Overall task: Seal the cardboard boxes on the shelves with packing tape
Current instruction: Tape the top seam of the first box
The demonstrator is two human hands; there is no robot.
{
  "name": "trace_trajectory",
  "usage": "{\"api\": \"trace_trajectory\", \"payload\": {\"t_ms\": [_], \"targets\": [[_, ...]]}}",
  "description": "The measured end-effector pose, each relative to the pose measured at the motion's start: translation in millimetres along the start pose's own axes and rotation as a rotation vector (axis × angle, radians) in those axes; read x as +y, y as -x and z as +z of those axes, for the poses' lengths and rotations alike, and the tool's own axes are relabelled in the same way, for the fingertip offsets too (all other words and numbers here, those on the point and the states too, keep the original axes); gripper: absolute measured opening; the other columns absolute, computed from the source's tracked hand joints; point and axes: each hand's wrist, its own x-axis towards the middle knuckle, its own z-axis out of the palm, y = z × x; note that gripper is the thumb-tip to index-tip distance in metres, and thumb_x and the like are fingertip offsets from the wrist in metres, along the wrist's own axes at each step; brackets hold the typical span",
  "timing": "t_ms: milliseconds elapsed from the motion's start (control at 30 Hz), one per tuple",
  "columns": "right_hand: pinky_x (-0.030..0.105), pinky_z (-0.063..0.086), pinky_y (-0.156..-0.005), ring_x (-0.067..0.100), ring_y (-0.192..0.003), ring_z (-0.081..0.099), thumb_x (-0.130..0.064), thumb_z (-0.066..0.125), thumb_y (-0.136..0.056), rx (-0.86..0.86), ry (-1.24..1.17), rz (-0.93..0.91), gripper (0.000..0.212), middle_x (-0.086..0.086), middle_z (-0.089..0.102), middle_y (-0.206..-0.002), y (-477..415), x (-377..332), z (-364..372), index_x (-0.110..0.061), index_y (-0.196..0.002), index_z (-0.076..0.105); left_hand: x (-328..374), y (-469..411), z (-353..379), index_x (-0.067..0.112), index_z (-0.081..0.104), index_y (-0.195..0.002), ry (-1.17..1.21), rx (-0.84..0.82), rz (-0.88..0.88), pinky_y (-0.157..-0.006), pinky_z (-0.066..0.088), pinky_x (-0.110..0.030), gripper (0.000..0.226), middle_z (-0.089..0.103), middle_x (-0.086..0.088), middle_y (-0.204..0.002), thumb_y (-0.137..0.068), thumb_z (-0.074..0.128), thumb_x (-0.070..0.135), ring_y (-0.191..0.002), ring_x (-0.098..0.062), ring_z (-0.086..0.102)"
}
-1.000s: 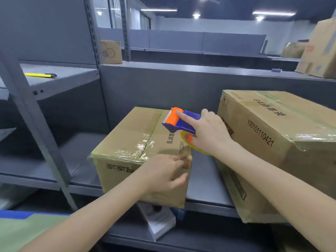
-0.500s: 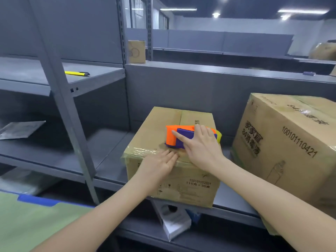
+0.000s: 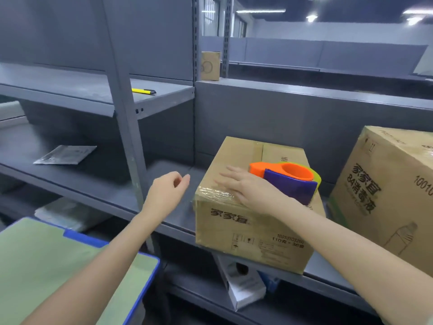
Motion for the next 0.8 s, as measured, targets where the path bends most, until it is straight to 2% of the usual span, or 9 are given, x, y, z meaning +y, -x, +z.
{"api": "trace_trajectory", "payload": {"t_ms": [100,167,233,333,400,500,700,767,800], "targets": [[0.031,0.012,-0.115,0.012,-0.145,0.003,-0.032,0.03,-0.102,-0.172,-0.207,-0.001,0.043,-0.014,0.022,-0.153,-17,-1,15,-0.033,-0.145,0.03,-3,-3,8,0.006,0.062,-0.079,-0.002,-0.193,-0.047,-0.065,0.043,-0.029,0.046,0.066,-0.007,-0.079,-0.094,0.043,0.045,-0.071,-0.02,0.057],[0.027,0.009,-0.114,0.01,-0.144,0.002,-0.036,0.032,-0.101,-0.198,-0.356,0.04,0.043,-0.018,0.023,-0.152,-21,1,23,-0.034,-0.144,0.031,-2,-5,14,0.005,0.063,-0.077,0.029,-0.222,-0.048,-0.062,0.042,-0.024,0.049,0.067,-0.006,-0.075,-0.093,0.044,0.048,-0.071,-0.018,0.06],[0.028,0.011,-0.114,0.01,-0.144,0.003,-0.038,0.033,-0.1,-0.193,-0.416,0.071,0.042,-0.02,0.025,-0.15,-20,2,27,-0.036,-0.143,0.033,-1,-6,16,0.005,0.064,-0.069,0.035,-0.233,-0.055,-0.055,0.039,-0.02,0.052,0.068,-0.006,-0.07,-0.091,0.047,0.049,-0.063,-0.015,0.059],[0.035,0.014,-0.116,0.011,-0.144,0.005,-0.043,0.031,-0.1,-0.214,-0.353,0.061,0.043,-0.021,0.022,-0.151,-19,1,30,-0.04,-0.142,0.031,-1,-7,16,0.01,0.063,-0.058,0.036,-0.253,-0.06,-0.052,0.036,-0.017,0.05,0.068,-0.002,-0.062,-0.087,0.054,0.05,-0.055,-0.01,0.057],[0.035,0.012,-0.116,0.012,-0.144,0.006,-0.046,0.032,-0.098,-0.214,-0.332,0.057,0.045,-0.021,0.021,-0.151,-19,-1,29,-0.041,-0.143,0.029,-1,-6,17,0.008,0.066,-0.06,0.051,-0.254,-0.061,-0.056,0.043,-0.017,0.049,0.067,0.0,-0.06,-0.086,0.057,0.048,-0.058,-0.011,0.062],[0.037,0.011,-0.117,0.016,-0.145,0.006,-0.053,0.035,-0.094,-0.215,-0.3,0.043,0.051,-0.018,0.02,-0.153,-18,-3,28,-0.041,-0.143,0.028,0,-6,19,0.007,0.068,-0.061,0.1,-0.247,-0.068,-0.06,0.047,-0.017,0.043,0.067,0.003,-0.055,-0.085,0.062,0.042,-0.051,-0.003,0.061],[0.042,0.014,-0.117,0.016,-0.145,0.004,-0.056,0.043,-0.09,-0.229,-0.278,0.039,0.059,-0.019,0.016,-0.153,-17,-4,27,-0.041,-0.144,0.026,-7,-3,15,0.005,0.072,-0.072,0.302,-0.352,-0.048,-0.069,0.054,-0.02,0.023,0.07,-0.004,-0.066,-0.082,0.069,0.027,-0.061,-0.007,0.066],[0.042,0.014,-0.117,0.016,-0.145,0.004,-0.057,0.046,-0.088,-0.234,-0.277,0.045,0.06,-0.02,0.015,-0.153,-17,-4,26,-0.043,-0.143,0.026,-11,-1,17,0.01,0.068,-0.07,0.211,-0.306,0.042,-0.062,0.048,-0.011,0.025,0.068,0.001,-0.064,-0.082,0.068,0.032,-0.057,-0.001,0.06],[0.041,0.014,-0.117,0.016,-0.145,0.004,-0.055,0.048,-0.088,-0.235,-0.267,0.041,0.061,-0.02,0.015,-0.153,-17,-4,26,-0.043,-0.143,0.026,-13,0,18,0.012,0.065,-0.068,0.109,-0.262,0.109,-0.058,0.045,-0.013,0.029,0.064,0.002,-0.061,-0.083,0.065,0.035,-0.055,-0.003,0.056]]}}
